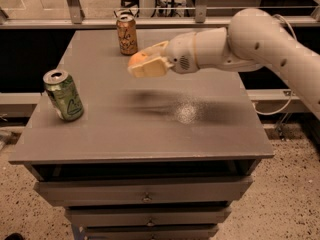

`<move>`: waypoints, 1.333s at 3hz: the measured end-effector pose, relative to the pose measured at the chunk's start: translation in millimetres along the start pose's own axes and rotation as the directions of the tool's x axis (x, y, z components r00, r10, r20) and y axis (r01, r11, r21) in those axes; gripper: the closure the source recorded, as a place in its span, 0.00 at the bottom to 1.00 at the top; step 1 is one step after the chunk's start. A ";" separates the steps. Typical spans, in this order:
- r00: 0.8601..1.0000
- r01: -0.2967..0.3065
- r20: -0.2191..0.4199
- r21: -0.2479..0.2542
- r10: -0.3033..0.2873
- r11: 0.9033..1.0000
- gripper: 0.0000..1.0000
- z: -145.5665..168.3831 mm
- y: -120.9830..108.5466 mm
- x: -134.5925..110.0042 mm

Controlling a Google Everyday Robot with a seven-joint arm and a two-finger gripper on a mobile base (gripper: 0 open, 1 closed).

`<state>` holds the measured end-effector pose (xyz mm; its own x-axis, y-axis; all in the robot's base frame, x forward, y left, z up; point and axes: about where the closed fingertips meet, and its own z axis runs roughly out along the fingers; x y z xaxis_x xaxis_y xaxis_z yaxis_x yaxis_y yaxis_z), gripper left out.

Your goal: Move orange near green can

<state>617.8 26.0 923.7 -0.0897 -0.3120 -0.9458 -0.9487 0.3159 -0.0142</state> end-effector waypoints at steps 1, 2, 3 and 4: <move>1.000 0.022 0.011 -0.109 -0.021 0.994 1.00 60.0 42.9 1.1; 1.000 0.015 0.009 -0.156 -0.014 0.988 1.00 84.4 60.3 7.0; 1.000 -0.003 -0.007 -0.182 0.001 0.983 0.85 100.0 75.3 15.2; 1.000 -0.012 -0.022 -0.213 0.008 0.977 0.54 114.9 92.5 26.2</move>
Offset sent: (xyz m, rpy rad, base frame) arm -0.0413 0.1172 -0.0508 0.0220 0.0572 0.1930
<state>562.5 149.9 860.3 -0.1035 -0.3290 -0.9386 -0.9904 0.1214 0.0667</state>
